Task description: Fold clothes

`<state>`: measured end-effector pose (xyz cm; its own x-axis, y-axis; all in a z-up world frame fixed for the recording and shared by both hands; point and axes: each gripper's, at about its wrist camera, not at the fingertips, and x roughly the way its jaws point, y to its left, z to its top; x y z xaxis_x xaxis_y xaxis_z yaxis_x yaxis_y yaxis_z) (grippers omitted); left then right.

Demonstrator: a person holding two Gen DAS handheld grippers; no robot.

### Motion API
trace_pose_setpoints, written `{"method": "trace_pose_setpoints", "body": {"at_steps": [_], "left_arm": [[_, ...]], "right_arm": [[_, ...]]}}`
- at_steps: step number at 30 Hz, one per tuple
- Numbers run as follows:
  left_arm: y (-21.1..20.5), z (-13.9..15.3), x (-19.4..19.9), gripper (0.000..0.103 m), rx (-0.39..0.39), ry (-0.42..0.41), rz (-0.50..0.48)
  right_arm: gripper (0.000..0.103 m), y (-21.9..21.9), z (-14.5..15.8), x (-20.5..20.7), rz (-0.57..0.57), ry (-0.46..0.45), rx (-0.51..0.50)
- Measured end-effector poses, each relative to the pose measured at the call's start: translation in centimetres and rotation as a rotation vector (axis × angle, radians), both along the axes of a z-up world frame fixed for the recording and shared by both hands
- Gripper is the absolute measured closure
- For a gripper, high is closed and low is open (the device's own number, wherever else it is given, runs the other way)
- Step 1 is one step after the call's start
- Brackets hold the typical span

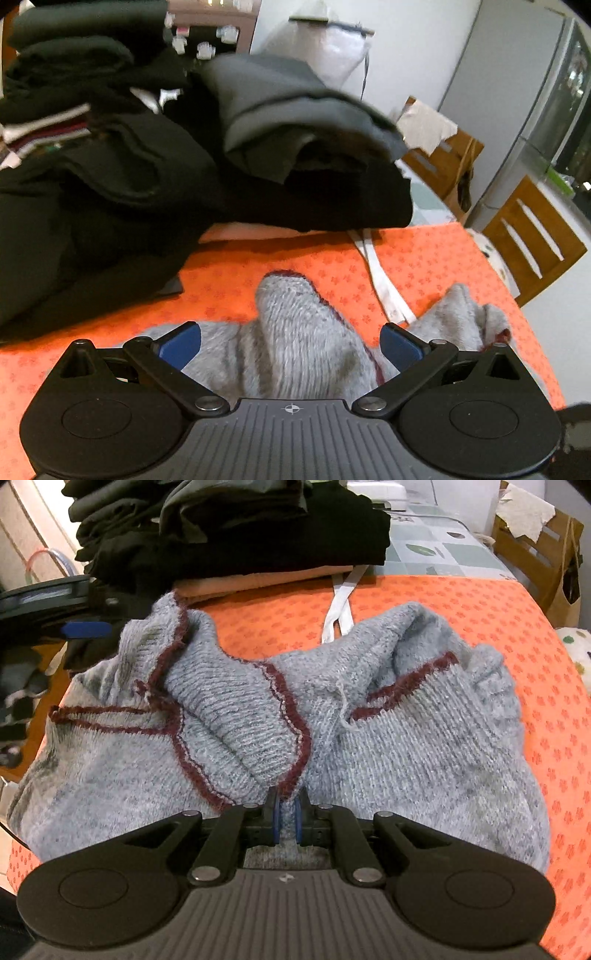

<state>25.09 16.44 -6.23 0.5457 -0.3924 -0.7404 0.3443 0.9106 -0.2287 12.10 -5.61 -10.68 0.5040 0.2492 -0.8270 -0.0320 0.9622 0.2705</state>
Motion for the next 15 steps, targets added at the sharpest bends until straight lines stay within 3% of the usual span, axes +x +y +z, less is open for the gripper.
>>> {"method": "trace_pose_setpoints", "body": {"at_steps": [7, 10, 11, 12, 15], "left_arm": [[-1.8, -2.8, 3.3, 0.001, 0.049, 0.061, 0.006], [-2.1, -3.9, 4.0, 0.010, 0.054, 0.082, 0.005], [-2.0, -4.0, 4.0, 0.023, 0.041, 0.083, 0.005], [-1.7, -4.0, 3.9, 0.041, 0.016, 0.084, 0.005], [-0.5, -3.2, 3.3, 0.070, -0.053, 0.067, 0.018]], "right_arm": [[0.094, 0.1, 0.0, -0.3, -0.012, -0.010, -0.002], [0.094, 0.1, 0.0, -0.4, -0.018, -0.012, -0.001], [0.094, 0.1, -0.1, -0.4, -0.019, -0.012, -0.001], [0.094, 0.1, -0.1, -0.4, -0.021, -0.013, 0.000], [0.094, 0.1, -0.1, -0.4, -0.024, -0.013, 0.000]]}}
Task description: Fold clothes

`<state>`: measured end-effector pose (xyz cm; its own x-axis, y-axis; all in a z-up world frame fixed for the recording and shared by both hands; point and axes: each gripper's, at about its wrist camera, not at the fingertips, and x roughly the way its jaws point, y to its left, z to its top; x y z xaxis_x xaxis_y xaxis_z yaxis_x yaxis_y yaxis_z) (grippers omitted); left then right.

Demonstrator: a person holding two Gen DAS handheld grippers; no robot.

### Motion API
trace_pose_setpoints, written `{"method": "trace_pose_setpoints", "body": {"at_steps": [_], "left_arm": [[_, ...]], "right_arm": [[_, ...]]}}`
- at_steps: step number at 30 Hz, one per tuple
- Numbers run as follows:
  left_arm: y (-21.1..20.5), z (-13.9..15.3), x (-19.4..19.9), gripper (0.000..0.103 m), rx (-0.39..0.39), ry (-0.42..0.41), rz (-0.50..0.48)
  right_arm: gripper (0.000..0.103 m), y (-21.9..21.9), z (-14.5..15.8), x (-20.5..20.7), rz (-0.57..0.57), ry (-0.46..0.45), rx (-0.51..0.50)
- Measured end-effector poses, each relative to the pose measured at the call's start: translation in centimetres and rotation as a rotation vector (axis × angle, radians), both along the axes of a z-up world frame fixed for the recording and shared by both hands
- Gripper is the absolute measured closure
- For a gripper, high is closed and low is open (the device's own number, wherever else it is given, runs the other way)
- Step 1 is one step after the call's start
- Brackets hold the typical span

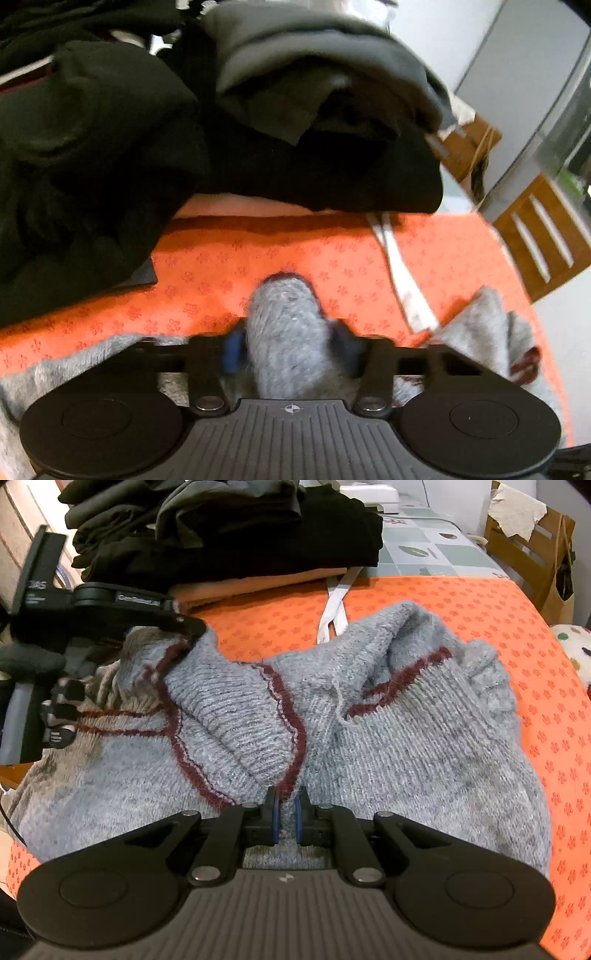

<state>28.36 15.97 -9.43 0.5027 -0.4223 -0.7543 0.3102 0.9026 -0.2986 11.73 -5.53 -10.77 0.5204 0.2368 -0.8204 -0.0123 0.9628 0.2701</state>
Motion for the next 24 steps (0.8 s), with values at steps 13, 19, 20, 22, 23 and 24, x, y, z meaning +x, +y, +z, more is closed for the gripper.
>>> {"method": "trace_pose_setpoints", "body": {"at_steps": [13, 19, 20, 22, 23, 24], "left_arm": [[7.4, 6.0, -9.7, 0.091, -0.162, -0.242, -0.004], [10.2, 4.7, -15.6, 0.091, -0.124, -0.246, -0.040], [10.4, 4.0, -16.3, 0.091, -0.113, -0.235, -0.047], [10.8, 2.3, -17.4, 0.090, -0.087, -0.195, -0.054], [10.9, 1.6, -17.9, 0.090, -0.074, -0.176, -0.054], [11.1, 0.9, -18.3, 0.089, -0.060, -0.159, -0.051]], "right_arm": [[0.094, -1.7, 4.6, -1.2, -0.088, -0.162, -0.034], [0.094, -3.1, 6.4, -1.9, -0.099, -0.232, -0.080], [0.094, -3.3, 6.1, -1.9, -0.097, -0.224, -0.083], [0.094, -3.3, 4.5, -2.2, -0.082, -0.187, -0.084], [0.094, -3.2, 3.7, -2.4, -0.074, -0.168, -0.086], [0.092, -3.1, 3.0, -2.5, -0.062, -0.146, -0.097]]}}
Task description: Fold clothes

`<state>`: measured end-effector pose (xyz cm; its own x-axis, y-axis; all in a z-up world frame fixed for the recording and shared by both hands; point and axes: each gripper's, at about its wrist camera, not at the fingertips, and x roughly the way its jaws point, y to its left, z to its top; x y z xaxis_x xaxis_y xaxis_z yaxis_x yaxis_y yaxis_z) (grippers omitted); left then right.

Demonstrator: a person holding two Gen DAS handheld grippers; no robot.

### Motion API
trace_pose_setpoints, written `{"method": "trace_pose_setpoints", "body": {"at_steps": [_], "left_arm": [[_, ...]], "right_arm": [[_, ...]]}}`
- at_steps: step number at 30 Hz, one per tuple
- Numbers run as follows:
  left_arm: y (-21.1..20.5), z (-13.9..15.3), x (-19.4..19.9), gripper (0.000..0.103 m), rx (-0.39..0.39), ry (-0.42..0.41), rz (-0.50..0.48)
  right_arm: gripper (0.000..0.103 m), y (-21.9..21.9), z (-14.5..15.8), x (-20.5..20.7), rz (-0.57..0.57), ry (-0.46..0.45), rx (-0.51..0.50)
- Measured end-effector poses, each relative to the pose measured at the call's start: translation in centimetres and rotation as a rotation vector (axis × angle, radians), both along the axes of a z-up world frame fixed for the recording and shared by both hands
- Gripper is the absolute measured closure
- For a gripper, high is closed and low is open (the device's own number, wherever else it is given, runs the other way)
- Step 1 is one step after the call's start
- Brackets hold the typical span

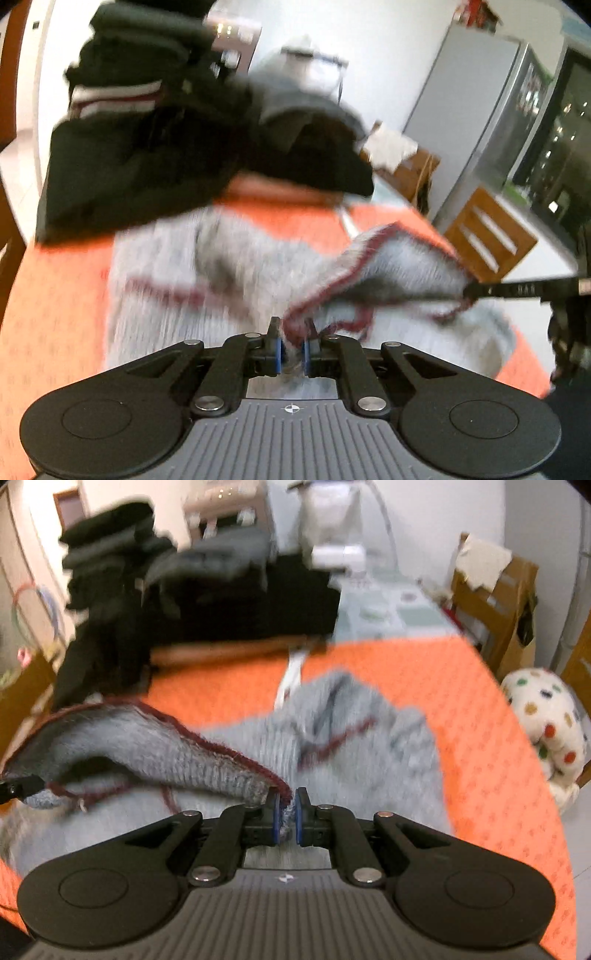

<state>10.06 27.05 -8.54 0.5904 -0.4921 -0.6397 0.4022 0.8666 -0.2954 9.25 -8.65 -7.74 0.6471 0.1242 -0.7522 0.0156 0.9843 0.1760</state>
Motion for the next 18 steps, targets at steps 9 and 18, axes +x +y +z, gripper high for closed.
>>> {"method": "trace_pose_setpoints", "body": {"at_steps": [9, 18], "left_arm": [[1.4, 1.6, -2.3, 0.052, -0.030, -0.068, 0.046], [-2.2, 3.3, -0.3, 0.022, 0.032, -0.143, -0.016]], "right_arm": [[0.077, -0.2, 0.3, -1.6, 0.096, 0.022, -0.058], [0.060, -0.2, 4.0, -0.3, 0.173, -0.079, -0.034]]}}
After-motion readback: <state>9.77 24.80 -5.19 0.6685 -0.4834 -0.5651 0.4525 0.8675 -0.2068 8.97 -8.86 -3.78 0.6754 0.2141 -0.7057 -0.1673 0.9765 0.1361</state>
